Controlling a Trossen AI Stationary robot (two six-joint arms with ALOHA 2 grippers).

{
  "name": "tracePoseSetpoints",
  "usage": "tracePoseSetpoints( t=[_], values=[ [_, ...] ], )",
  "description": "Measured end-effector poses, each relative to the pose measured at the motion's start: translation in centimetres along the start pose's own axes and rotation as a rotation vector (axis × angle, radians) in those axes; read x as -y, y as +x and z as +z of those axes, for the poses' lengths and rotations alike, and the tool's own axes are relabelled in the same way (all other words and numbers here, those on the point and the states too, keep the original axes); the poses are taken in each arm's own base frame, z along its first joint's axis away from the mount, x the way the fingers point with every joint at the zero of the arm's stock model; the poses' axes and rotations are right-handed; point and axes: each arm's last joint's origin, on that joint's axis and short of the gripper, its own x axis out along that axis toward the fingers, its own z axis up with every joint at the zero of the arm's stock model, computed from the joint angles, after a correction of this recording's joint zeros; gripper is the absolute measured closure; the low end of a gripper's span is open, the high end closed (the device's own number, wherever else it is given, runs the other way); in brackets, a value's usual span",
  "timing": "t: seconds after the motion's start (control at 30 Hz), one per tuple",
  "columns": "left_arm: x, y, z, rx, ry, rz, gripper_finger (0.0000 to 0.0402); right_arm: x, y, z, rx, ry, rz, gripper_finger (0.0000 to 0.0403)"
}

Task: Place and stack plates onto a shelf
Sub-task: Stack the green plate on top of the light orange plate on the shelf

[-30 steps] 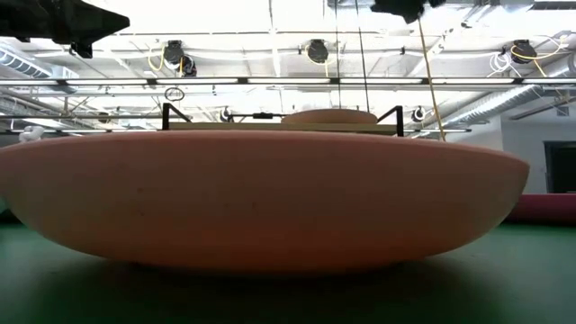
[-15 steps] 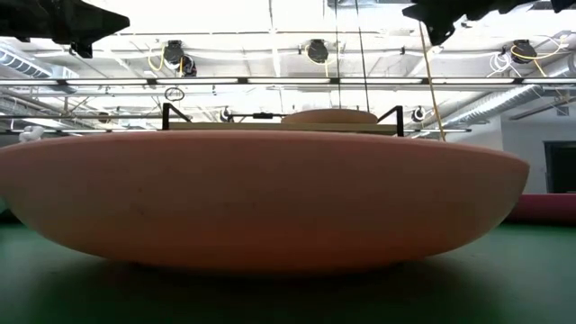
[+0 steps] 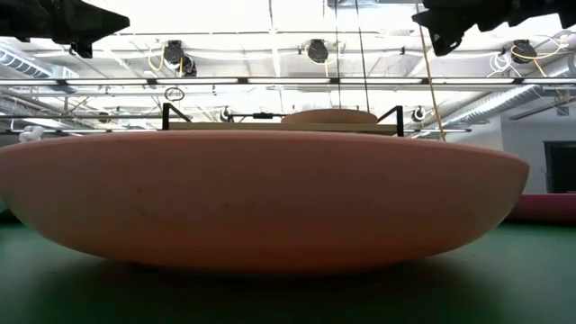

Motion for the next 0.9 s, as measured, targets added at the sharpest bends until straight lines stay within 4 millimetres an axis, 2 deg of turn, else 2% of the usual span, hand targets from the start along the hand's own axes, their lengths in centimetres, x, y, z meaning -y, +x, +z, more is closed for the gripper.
tracePoseSetpoints(
  t=[0.1,0.27,0.5,0.73,0.9],
  values=[
    [0.0,0.0,0.0,0.000,0.023,0.000,0.0389,0.0,0.1,-0.4,0.020,0.000,0.002,0.0273],
    [0.0,0.0,0.1,0.014,0.219,0.004,0.0389,-0.1,0.1,-0.4,0.020,-0.002,0.010,0.0273],
    [-0.1,0.0,0.4,0.043,0.216,0.012,0.0389,-0.2,-0.2,-0.2,0.038,-0.012,0.015,0.0273],
    [-0.4,-0.2,2.1,0.212,0.002,0.040,0.0389,-0.2,-0.4,0.0,0.057,0.015,0.014,0.0273],
    [-0.8,-0.7,3.7,0.383,-0.247,0.033,0.0389,-0.2,-0.4,0.1,0.071,0.026,0.015,0.0273]
  ],
)
